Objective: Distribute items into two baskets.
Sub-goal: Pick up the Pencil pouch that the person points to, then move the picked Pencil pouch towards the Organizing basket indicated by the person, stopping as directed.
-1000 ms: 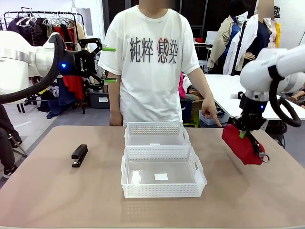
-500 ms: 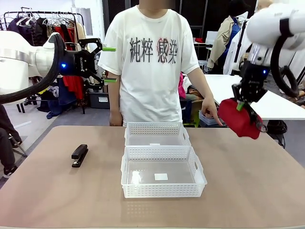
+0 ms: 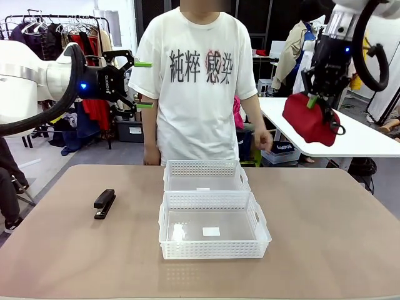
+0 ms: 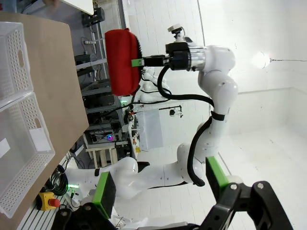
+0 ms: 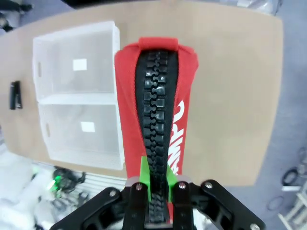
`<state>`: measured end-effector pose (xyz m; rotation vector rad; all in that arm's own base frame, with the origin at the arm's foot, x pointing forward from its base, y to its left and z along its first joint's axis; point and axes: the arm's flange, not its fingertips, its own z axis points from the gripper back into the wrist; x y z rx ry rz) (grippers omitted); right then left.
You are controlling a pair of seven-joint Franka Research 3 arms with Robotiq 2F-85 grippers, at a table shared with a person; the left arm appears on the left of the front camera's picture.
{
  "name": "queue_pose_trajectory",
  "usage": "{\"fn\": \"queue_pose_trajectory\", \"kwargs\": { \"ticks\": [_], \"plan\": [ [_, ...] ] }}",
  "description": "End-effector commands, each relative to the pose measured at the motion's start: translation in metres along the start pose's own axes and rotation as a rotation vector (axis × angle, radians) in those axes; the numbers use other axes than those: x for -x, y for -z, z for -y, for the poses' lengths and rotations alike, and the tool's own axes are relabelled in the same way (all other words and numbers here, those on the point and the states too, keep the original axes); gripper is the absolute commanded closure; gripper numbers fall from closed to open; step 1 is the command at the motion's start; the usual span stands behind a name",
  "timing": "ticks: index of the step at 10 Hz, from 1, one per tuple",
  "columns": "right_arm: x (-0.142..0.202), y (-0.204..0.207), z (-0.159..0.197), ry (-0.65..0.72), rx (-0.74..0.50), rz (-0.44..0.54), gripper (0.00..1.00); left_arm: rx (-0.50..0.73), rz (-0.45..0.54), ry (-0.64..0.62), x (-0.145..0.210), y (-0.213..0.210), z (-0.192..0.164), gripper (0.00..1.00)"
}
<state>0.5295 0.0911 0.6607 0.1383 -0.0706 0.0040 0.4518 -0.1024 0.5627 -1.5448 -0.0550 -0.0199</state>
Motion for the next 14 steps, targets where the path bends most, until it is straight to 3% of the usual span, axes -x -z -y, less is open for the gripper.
{"fn": "queue_pose_trajectory", "kwargs": {
  "ticks": [1, 4, 14],
  "plan": [
    [-0.008, -0.029, -0.011, 0.020, 0.049, 0.044, 1.00, 0.002, 0.000, 0.003, 0.000, 0.000, 0.002, 0.00],
    [-0.006, -0.051, -0.009, 0.003, 0.050, 0.106, 1.00, 0.002, 0.000, 0.003, 0.000, 0.000, 0.002, 0.00],
    [-0.002, -0.042, -0.005, -0.011, 0.039, 0.080, 1.00, 0.002, 0.000, 0.003, 0.000, 0.000, 0.002, 0.00]
  ]
}}
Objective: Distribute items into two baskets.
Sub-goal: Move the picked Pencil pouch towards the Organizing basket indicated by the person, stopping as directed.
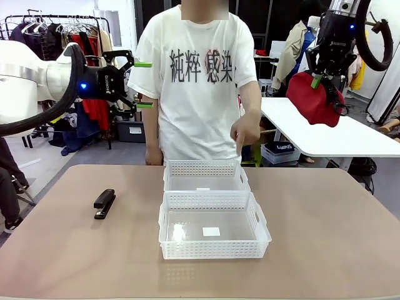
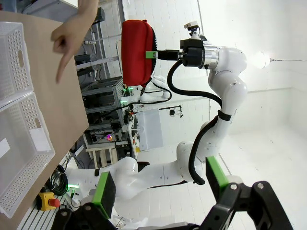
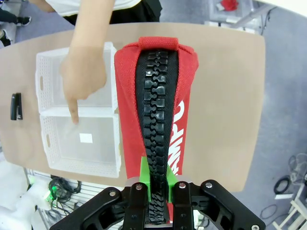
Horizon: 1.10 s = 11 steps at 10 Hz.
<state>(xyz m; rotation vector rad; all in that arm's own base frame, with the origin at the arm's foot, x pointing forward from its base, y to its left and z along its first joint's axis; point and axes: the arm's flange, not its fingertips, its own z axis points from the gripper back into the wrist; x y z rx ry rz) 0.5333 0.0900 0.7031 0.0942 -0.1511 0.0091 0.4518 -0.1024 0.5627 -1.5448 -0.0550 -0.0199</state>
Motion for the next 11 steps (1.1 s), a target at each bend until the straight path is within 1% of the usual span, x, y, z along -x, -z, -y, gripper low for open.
{"fn": "queue_pose_trajectory", "kwargs": {
  "ticks": [1, 11],
  "plan": [
    [0.0045, -0.0009, -0.0005, 0.001, -0.005, 0.001, 1.00, 0.002, 0.000, 0.003, 0.0002, 0.0001, 0.0019, 0.00],
    [0.0045, -0.0009, -0.0005, 0.001, -0.005, 0.001, 1.00, 0.002, 0.000, 0.003, 0.0002, 0.0001, 0.0019, 0.00]
  ]
}}
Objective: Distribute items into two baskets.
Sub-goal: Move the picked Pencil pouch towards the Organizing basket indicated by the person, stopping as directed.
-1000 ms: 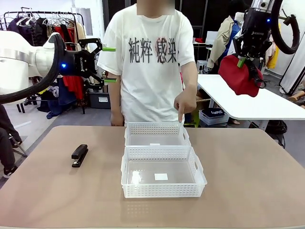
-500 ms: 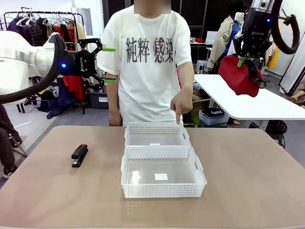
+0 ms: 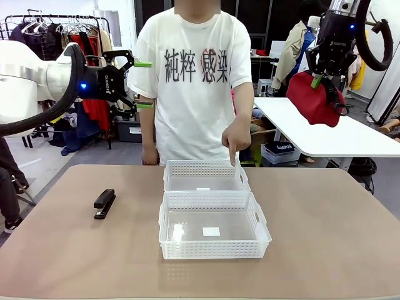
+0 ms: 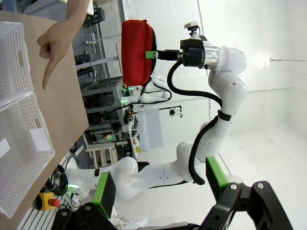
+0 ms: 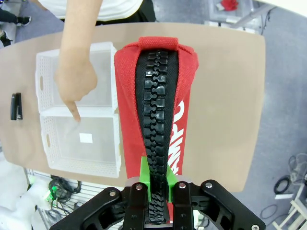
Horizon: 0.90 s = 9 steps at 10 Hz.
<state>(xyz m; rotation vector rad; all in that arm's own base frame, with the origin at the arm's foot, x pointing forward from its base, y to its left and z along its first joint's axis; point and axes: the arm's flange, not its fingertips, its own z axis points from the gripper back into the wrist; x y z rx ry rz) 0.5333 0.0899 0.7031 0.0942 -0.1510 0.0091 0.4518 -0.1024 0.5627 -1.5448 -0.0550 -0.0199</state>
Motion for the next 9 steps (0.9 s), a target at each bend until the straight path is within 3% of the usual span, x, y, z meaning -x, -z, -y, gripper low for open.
{"fn": "queue_pose_trajectory", "kwargs": {
  "ticks": [1, 6, 9],
  "plan": [
    [0.000, 0.000, 0.000, 0.000, 0.000, 0.000, 1.00, 0.002, 0.000, 0.003, 0.000, 0.000, 0.002, 0.00],
    [0.047, -0.004, -0.069, -0.558, 0.080, 0.085, 1.00, 0.002, 0.000, 0.003, 0.000, 0.000, 0.002, 0.00],
    [0.060, -0.001, -0.096, -0.716, 0.103, 0.111, 1.00, 0.002, 0.000, 0.003, 0.000, 0.000, 0.002, 0.00]
  ]
}}
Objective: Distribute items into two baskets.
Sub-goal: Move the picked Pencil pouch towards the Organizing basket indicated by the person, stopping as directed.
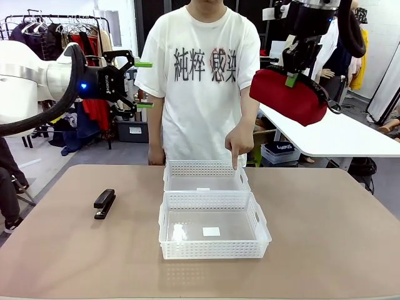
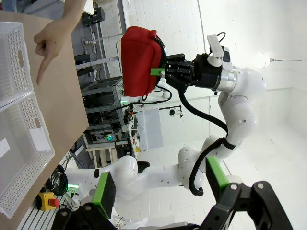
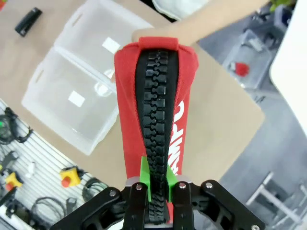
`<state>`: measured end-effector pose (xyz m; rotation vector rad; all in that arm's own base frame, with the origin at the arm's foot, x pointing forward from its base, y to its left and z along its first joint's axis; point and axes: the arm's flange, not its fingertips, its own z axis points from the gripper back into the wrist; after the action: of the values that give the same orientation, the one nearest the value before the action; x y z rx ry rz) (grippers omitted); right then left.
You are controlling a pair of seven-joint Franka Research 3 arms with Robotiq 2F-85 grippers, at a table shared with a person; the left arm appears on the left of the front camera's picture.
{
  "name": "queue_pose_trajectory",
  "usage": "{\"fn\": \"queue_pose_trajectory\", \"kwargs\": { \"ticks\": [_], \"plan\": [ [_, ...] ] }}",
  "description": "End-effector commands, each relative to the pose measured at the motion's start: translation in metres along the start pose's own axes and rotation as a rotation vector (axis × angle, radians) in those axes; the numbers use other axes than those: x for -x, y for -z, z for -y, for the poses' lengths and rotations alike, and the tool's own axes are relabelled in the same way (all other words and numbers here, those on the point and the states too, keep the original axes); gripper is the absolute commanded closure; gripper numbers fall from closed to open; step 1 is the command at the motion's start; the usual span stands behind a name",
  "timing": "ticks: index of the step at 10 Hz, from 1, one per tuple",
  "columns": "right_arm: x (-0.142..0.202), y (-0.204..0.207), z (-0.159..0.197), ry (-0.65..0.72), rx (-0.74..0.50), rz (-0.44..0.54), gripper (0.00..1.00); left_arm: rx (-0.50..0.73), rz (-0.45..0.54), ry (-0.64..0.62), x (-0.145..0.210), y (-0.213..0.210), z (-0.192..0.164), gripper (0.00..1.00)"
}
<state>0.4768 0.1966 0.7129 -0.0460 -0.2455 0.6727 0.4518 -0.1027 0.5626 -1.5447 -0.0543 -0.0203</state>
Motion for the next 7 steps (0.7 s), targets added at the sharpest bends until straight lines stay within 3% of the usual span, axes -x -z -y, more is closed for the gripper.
{"fn": "queue_pose_trajectory", "kwargs": {
  "ticks": [1, 4, 7],
  "plan": [
    [0.011, 0.007, -0.004, -0.095, 0.021, 0.053, 1.00, 0.002, 0.001, 0.004, 0.000, 0.000, 0.002, 0.00],
    [0.010, 0.015, -0.037, -0.375, 0.005, 0.072, 1.00, 0.002, 0.001, 0.004, 0.000, 0.000, 0.002, 0.00],
    [0.000, 0.030, -0.067, -0.565, -0.047, 0.064, 1.00, 0.002, 0.001, 0.004, 0.000, 0.000, 0.002, 0.00]
  ]
}}
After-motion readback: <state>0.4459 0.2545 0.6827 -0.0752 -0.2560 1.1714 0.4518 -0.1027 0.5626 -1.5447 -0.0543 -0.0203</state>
